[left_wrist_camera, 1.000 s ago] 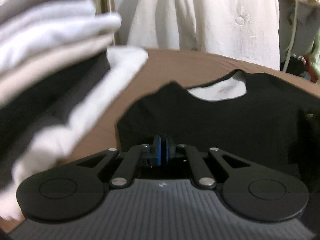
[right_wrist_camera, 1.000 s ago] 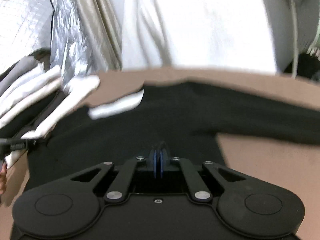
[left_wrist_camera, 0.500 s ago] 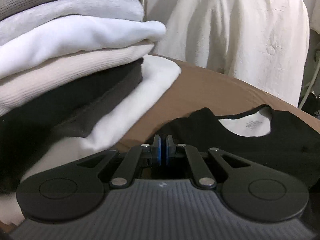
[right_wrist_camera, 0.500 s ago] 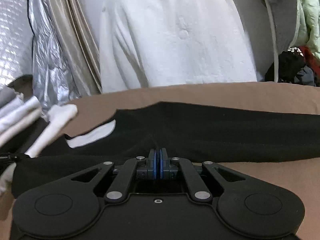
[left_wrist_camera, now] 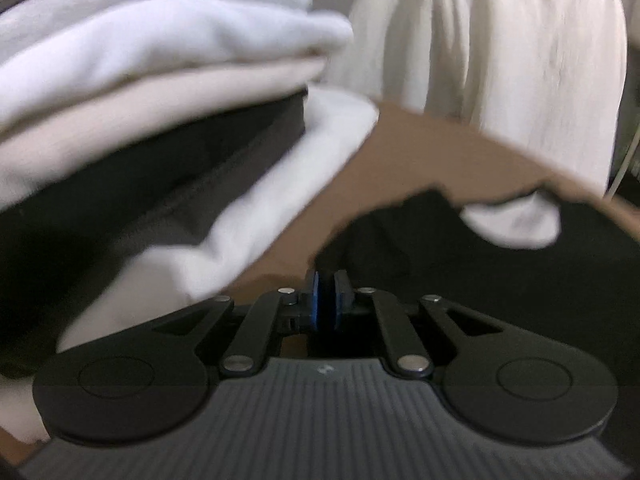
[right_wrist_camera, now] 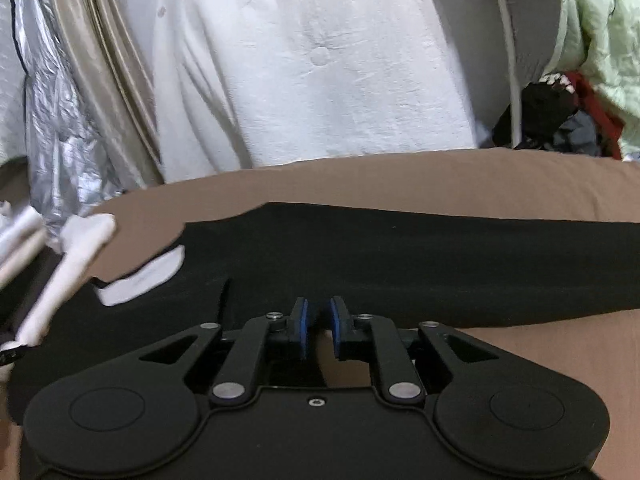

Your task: Fold clothes

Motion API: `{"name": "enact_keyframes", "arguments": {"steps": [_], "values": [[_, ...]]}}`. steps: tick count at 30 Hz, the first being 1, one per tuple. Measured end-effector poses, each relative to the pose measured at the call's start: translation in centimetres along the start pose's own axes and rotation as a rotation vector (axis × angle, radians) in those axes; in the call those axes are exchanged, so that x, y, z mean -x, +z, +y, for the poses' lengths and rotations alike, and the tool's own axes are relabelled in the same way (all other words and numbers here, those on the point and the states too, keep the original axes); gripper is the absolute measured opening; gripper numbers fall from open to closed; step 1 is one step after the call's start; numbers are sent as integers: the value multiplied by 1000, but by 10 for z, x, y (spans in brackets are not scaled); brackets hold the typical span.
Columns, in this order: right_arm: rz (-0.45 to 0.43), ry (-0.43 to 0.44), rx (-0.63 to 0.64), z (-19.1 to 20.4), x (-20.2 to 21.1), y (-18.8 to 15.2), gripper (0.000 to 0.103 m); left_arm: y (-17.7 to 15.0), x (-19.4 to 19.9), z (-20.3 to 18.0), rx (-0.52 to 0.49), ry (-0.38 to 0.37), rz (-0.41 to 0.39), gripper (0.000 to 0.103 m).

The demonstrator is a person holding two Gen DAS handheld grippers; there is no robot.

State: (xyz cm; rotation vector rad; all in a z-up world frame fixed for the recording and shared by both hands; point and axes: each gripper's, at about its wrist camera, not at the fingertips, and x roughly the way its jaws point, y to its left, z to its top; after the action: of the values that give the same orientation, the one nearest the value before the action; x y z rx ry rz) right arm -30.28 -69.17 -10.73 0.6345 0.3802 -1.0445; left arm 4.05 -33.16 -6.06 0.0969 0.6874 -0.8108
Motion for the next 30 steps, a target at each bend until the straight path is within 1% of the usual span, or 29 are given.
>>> {"name": "enact_keyframes", "arguments": {"steps": [1,2,3,4,5,6,7,8,10,11,13,14,15,16,17,19,20,21,22,23,24,25,26,28,29,30], "values": [[0,21,-3,1,1,0,24,4,3,2,9,-7,-8,11],[3,42,2,3,2,0,31,6,7,3,9,-7,-18,11],[7,58,12,7,2,-2,36,8,10,3,1,0,-25,14],[12,71,26,12,1,-3,36,8,12,2,-7,9,-29,17],[16,86,45,18,0,-3,37,9,11,1,-17,23,-18,29],[20,104,56,24,2,-5,37,9,5,1,-29,41,21,48],[29,125,53,29,4,-6,37,8,-1,2,-29,48,52,51],[38,147,51,33,6,-7,38,7,-6,5,-21,49,67,50],[86,224,32,43,8,-7,37,3,-15,11,-2,40,89,50],[120,258,30,50,6,-5,37,3,-17,15,16,13,93,50],[162,291,69,70,-2,8,38,1,-20,21,56,-46,101,50],[177,306,101,82,-7,16,42,1,-23,23,73,-58,105,50],[183,315,144,95,-14,26,54,1,-28,25,87,-66,113,50],[180,307,191,110,-23,36,61,2,-32,26,101,-74,121,51],[181,281,231,124,-37,47,70,4,-39,25,100,-79,141,51],[206,217,285,149,-69,68,71,7,-54,19,76,-96,191,56],[231,193,292,158,-84,76,71,9,-58,17,66,-113,199,61],[261,174,295,165,-100,84,71,11,-61,15,56,-132,195,62],[280,151,302,172,-116,92,71,12,-64,14,46,-150,191,62],[283,123,314,179,-130,98,71,12,-66,11,21,-159,186,58],[283,94,335,185,-143,104,71,10,-65,7,-14,-159,180,34],[285,63,378,191,-157,106,71,8,-65,2,-61,-150,168,19],[295,32,436,197,-173,107,72,5,-65,-6,-119,-131,150,12],[322,-50,528,204,-200,103,72,0,-63,-19,-216,-96,123,9],[342,-104,555,204,-214,97,71,0,-61,-23,-242,-85,112,9],[352,-156,576,203,-226,91,59,2,-58,-27,-258,-77,98,8]]}}
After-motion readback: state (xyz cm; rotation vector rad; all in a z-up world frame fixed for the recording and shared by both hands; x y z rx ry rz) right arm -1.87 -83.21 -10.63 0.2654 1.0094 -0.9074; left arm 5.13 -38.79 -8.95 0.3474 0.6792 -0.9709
